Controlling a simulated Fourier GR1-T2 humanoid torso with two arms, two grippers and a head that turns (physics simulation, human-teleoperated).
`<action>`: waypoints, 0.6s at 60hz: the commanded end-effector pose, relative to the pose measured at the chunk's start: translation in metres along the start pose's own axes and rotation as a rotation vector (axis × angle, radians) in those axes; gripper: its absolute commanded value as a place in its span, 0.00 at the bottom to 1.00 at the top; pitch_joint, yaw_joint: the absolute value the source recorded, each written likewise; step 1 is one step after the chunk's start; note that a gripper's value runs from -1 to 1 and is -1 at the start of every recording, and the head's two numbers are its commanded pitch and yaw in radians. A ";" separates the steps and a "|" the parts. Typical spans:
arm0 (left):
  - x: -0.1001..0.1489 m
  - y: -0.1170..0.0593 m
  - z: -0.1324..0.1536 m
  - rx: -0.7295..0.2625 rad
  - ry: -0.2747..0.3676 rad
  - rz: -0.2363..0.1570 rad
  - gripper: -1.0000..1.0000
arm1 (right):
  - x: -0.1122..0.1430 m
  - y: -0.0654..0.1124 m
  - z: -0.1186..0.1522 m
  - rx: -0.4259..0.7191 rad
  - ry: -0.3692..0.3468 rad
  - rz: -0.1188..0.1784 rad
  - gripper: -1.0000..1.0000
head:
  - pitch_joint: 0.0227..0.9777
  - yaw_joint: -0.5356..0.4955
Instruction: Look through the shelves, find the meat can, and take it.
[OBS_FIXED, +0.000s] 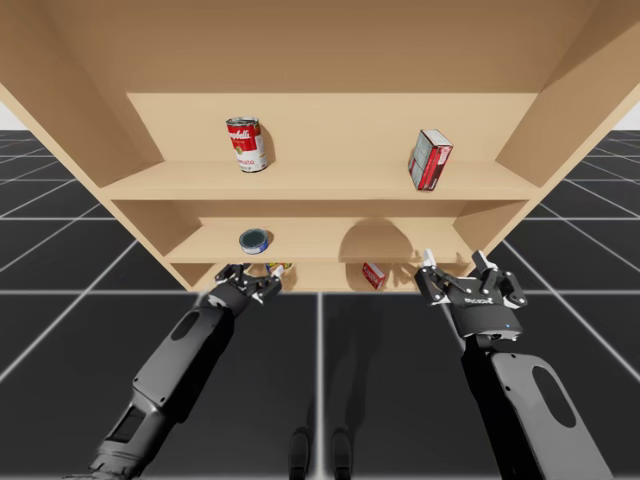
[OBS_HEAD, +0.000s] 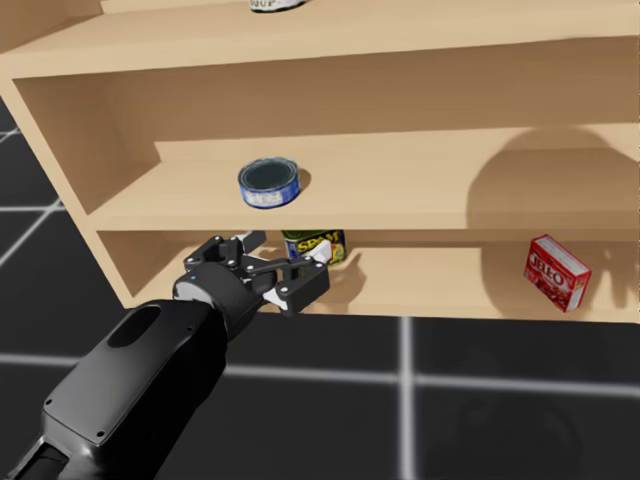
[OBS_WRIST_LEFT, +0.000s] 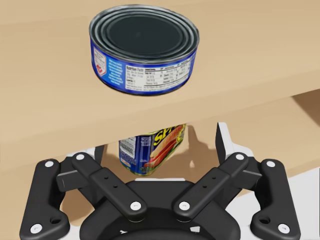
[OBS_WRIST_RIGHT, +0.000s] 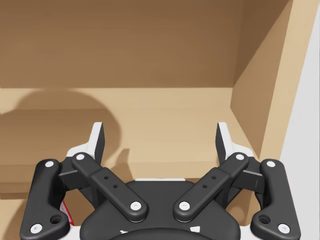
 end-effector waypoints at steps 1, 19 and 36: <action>-0.007 0.000 -0.021 -0.008 0.019 -0.002 0.00 | 0.001 -0.001 0.000 -0.001 -0.003 0.003 0.00 | 0.72 0.69; -0.013 0.001 -0.044 -0.010 0.032 -0.018 0.00 | 0.001 -0.002 0.001 -0.006 0.002 0.002 0.00 | 0.73 0.67; -0.018 -0.001 -0.049 -0.002 0.047 -0.024 0.87 | 0.001 -0.003 0.002 -0.007 0.004 0.000 0.00 | 0.73 0.67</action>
